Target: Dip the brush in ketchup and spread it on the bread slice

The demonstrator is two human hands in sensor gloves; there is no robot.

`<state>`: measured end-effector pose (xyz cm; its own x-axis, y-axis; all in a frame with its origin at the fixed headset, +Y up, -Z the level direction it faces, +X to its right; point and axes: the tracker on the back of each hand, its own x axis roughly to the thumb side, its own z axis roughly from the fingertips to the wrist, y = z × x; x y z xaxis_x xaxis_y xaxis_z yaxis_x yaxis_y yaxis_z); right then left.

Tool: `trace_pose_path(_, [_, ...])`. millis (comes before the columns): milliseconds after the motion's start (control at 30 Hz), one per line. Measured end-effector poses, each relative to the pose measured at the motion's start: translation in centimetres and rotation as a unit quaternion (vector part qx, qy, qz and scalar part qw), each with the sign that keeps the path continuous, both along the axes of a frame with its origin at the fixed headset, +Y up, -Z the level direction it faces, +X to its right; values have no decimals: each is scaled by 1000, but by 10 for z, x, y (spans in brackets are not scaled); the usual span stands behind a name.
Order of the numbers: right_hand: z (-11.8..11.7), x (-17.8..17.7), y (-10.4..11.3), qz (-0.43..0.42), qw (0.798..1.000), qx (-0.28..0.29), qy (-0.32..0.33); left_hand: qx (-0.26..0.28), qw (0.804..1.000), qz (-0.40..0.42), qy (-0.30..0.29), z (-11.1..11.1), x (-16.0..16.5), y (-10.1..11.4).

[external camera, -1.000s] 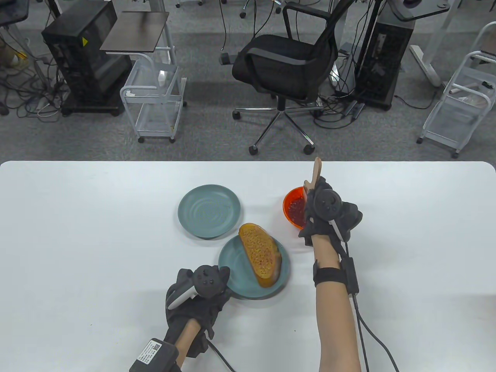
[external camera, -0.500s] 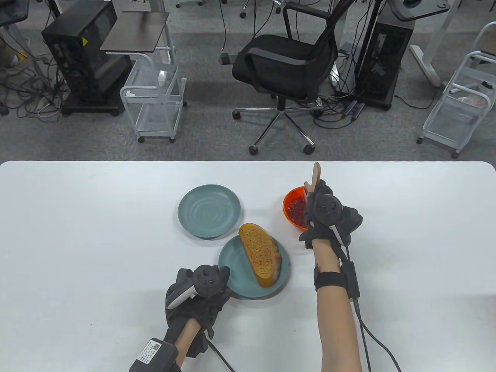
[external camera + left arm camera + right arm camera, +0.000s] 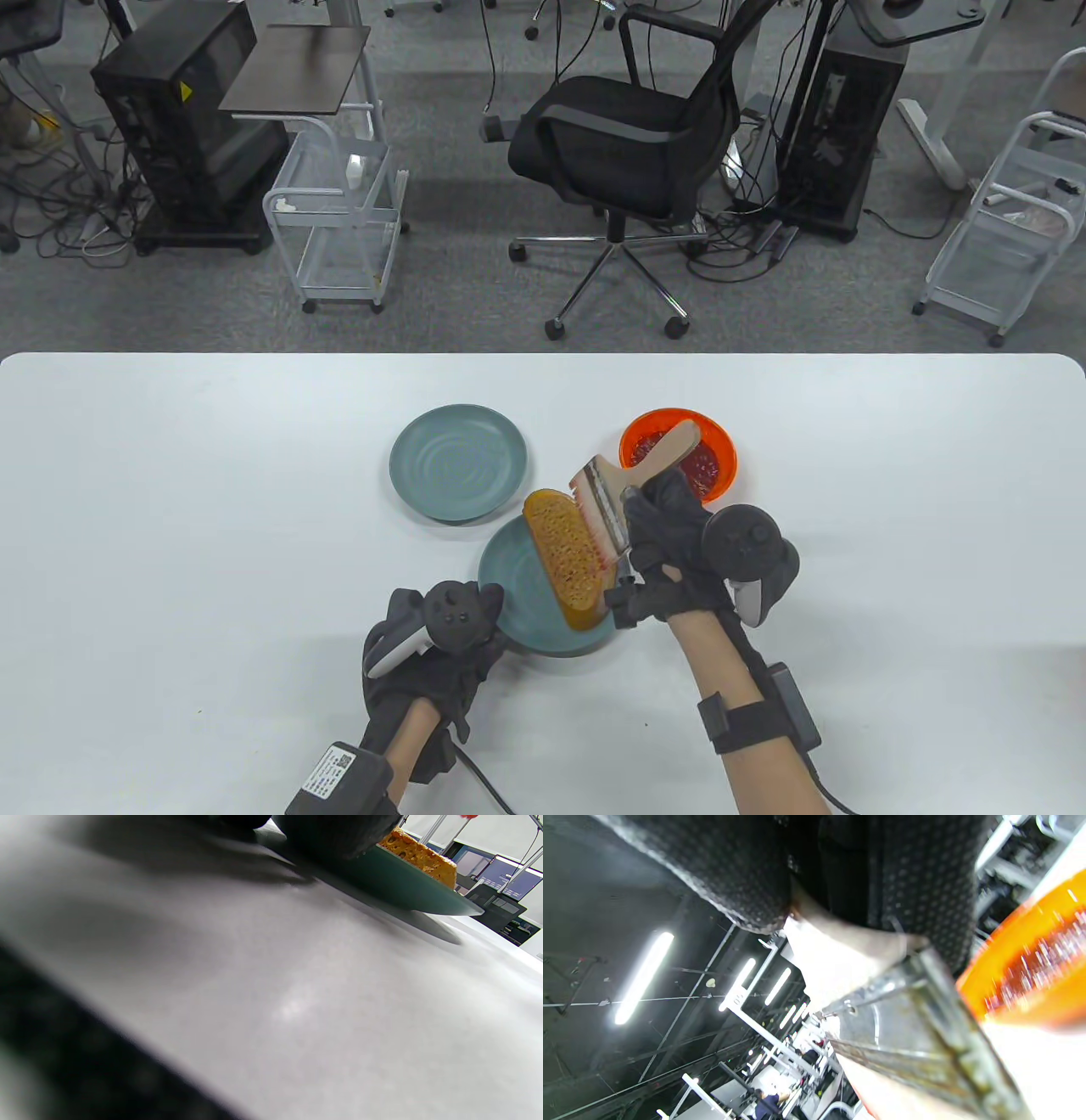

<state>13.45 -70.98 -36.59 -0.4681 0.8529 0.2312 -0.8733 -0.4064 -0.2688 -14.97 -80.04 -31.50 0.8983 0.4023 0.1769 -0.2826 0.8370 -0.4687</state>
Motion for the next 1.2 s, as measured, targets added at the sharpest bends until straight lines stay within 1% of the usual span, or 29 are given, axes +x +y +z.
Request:
trace_pose_path(133, [-1,-16,-22,-38,998,-40,20,1,1000,-1,-1,0,-1,0])
trace_pose_path(167, [-1,-19,-25,-29,998,-43,20,0,1000,0,-1,0,-1,0])
trace_pose_path(233, [-2,-21,-28,-8,999,-31,11,0,1000,0,-1,0,-1,0])
trace_pose_path(333, [-3,-17,-25,1,1000,-20,7,-1,1000,1,-1,0,-1,0])
trace_pose_path(400, [-3,-12,-20,42,999,9,-10,-1,1000,2,-1,0,-1,0])
trace_pose_path(433, [-4,-8,-18,77,997,23,-20,-1,1000,2,0,0,-1,0])
trace_pose_path(467, [-4,-6,-17,85,996,31,-24,-1,1000,2,0,0,-1,0])
trace_pose_path(500, [-5,-6,-17,74,996,32,-23,-1,1000,2,0,0,-1,0])
trace_pose_path(600, [-7,-12,-19,30,1000,7,2,-3,1000,4,-1,0,-1,0])
trace_pose_path(700, [-11,-20,-24,7,999,-21,28,-3,1000,5,-1,0,-1,0])
trace_pose_path(833, [-15,-15,-24,13,1000,-25,8,-3,1000,5,-1,0,-1,0])
trace_pose_path(867, [-14,-12,-23,20,1000,-20,0,-4,1000,5,-1,0,-1,0])
trace_pose_path(967, [-11,-6,-15,83,996,20,-22,-4,1000,6,-1,0,-1,0])
trace_pose_path(1033, [-8,-5,-11,90,995,40,-26,-5,1000,6,-1,0,-1,0])
trace_pose_path(1067, [-8,-4,-11,81,996,37,-28,-5,1000,6,-1,0,-1,0])
trace_pose_path(1133, [-9,-6,-19,0,1000,1,0,-5,1000,6,-1,0,-1,0])
trace_pose_path(1167, [-10,-8,-26,-42,999,-19,19,-5,1000,6,-1,0,-1,0])
trace_pose_path(1200, [-10,-11,-30,-65,997,-33,28,-5,1000,6,-1,0,-1,0])
